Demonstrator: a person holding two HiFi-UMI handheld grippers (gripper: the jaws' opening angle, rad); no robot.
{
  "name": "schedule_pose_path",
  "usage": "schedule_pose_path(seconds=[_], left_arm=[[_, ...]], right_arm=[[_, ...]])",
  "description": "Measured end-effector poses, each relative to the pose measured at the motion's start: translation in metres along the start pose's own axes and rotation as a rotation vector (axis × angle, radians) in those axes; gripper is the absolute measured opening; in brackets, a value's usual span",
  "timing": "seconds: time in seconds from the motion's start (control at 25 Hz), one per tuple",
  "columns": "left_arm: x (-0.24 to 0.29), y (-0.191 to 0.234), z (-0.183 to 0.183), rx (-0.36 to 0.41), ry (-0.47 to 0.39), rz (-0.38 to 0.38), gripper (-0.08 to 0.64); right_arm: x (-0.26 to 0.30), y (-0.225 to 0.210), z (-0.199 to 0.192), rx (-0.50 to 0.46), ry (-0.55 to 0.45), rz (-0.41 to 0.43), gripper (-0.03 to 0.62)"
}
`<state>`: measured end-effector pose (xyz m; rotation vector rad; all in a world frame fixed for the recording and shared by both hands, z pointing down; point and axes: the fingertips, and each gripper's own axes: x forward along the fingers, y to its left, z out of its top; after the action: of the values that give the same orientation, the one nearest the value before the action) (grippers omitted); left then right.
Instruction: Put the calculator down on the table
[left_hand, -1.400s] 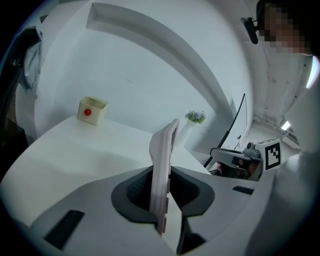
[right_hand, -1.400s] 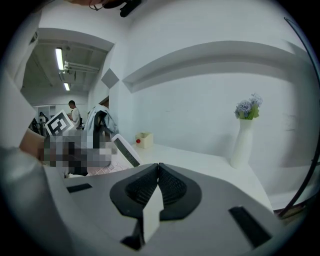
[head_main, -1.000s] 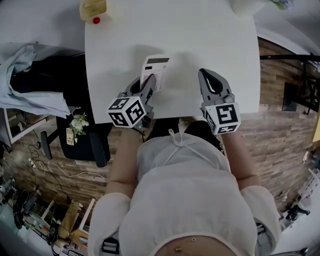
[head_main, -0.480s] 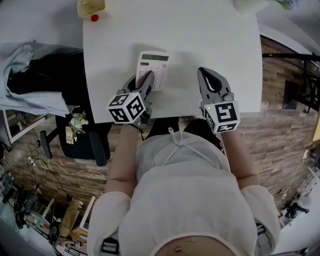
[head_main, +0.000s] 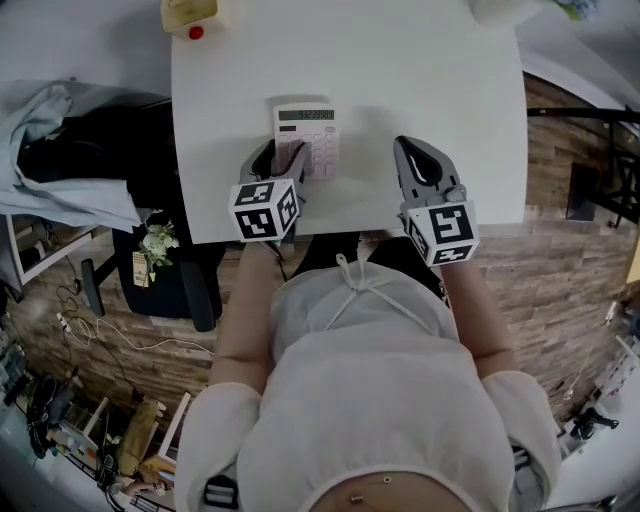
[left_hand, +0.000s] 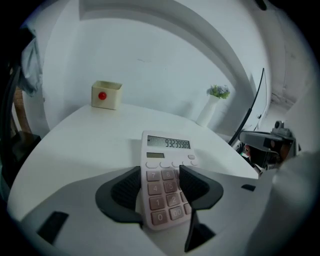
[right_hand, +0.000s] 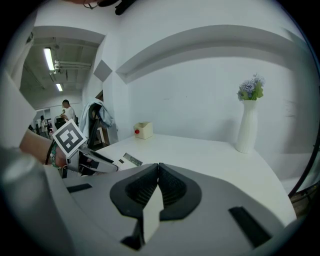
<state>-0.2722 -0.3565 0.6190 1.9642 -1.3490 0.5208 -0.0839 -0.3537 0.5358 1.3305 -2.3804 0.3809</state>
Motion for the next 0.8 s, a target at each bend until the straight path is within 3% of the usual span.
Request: schedule_pose_path(seconds=[0.32, 0.52, 0.8], left_arm=[[-0.018, 0.004, 0.007, 0.058, 0.001, 0.019, 0.252], [-0.048, -0.004, 0.049, 0.116, -0.110, 0.023, 0.235], [-0.105, -0.025, 0.115, 0.208, -0.313, 0.021, 0.075]], right_arm=[[-0.006, 0.007, 0.010, -0.012, -0.016, -0.005, 0.006], [-0.015, 0.008, 0.032, -0.018, -0.068, -0.009, 0.006], [-0.032, 0.008, 0.073, -0.039, -0.168, -0.016, 0.006]])
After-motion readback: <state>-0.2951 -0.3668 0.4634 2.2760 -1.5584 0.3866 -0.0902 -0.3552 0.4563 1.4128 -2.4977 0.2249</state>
